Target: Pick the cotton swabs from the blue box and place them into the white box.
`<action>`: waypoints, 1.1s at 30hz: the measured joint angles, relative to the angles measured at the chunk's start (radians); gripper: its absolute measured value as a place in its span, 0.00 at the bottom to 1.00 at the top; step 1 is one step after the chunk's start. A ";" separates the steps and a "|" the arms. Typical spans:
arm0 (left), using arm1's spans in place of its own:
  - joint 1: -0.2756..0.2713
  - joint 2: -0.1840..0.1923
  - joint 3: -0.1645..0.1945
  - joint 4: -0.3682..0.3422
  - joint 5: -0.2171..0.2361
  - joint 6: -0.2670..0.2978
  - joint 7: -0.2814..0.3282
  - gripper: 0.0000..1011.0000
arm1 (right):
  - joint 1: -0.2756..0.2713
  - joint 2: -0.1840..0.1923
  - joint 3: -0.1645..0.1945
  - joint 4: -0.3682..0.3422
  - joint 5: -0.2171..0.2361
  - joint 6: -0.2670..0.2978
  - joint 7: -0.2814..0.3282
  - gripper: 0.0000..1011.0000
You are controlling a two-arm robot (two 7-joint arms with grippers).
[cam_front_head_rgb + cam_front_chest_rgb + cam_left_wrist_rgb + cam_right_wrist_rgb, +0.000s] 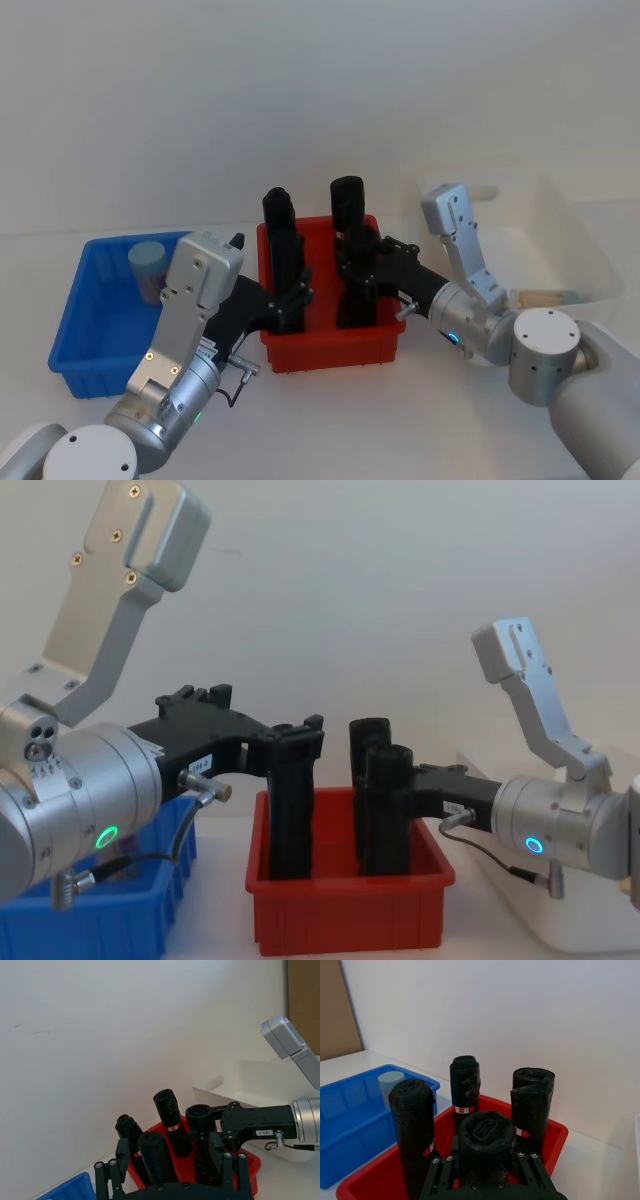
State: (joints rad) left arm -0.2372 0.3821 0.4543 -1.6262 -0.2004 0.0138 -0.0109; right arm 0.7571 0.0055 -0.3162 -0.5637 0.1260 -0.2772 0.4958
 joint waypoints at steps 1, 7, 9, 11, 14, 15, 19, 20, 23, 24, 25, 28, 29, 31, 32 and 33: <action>0.000 0.000 0.000 0.000 0.000 0.000 0.000 0.99 | 0.003 -0.001 0.001 0.007 0.003 -0.004 0.002 0.53; 0.000 0.000 0.000 0.000 0.000 0.000 0.000 0.99 | 0.000 0.000 0.007 -0.007 0.016 -0.010 0.007 0.47; 0.000 0.000 0.000 0.000 0.000 0.000 0.000 0.99 | -0.006 0.002 0.008 -0.022 0.020 -0.010 0.007 0.46; 0.000 0.000 0.000 0.000 0.000 0.000 0.000 0.99 | -0.017 0.006 0.010 -0.046 0.025 -0.007 0.006 0.45; 0.000 0.000 0.000 0.000 0.000 0.000 0.000 0.99 | -0.040 0.015 0.014 -0.099 0.036 0.004 0.003 0.43; 0.000 0.000 0.000 0.000 0.000 0.000 0.000 0.99 | -0.056 0.020 0.016 -0.134 0.042 0.010 0.001 0.42; 0.000 0.000 0.000 0.000 0.000 0.000 0.000 0.99 | -0.096 0.034 0.020 -0.224 0.059 0.028 -0.010 0.40; 0.000 0.000 0.000 0.000 0.000 0.000 0.000 0.99 | -0.103 0.037 0.021 -0.242 0.063 0.032 -0.012 0.39; 0.000 0.000 0.000 0.000 0.000 0.000 0.000 0.99 | -0.143 0.052 0.025 -0.333 0.079 0.051 -0.030 0.38; 0.000 0.000 0.000 0.000 0.000 0.000 0.000 0.99 | -0.151 0.054 0.025 -0.350 0.082 0.054 -0.035 0.37; 0.000 0.000 0.000 0.000 0.000 0.000 0.000 0.99 | -0.161 0.058 0.026 -0.373 0.084 0.058 -0.039 0.36; 0.000 0.000 0.000 0.000 0.000 0.000 0.000 0.99 | -0.183 0.066 0.028 -0.421 0.090 0.070 -0.056 0.36; 0.000 0.000 0.000 0.000 0.000 0.000 0.000 0.99 | -0.199 0.073 0.030 -0.456 0.093 0.078 -0.068 0.35; 0.000 0.000 0.000 0.000 0.000 0.000 0.000 0.99 | -0.220 0.081 0.032 -0.502 0.095 0.089 -0.091 0.35; 0.000 0.000 0.000 0.000 0.000 0.000 0.000 0.99 | -0.227 0.084 0.033 -0.516 0.096 0.093 -0.099 0.35; 0.000 0.000 0.000 0.000 0.000 0.000 0.000 0.99 | -0.236 0.087 0.034 -0.536 0.096 0.097 -0.108 0.35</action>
State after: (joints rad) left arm -0.2371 0.3821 0.4542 -1.6262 -0.2004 0.0138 -0.0109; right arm 0.5209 0.0927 -0.2823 -1.0995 0.2221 -0.1799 0.3882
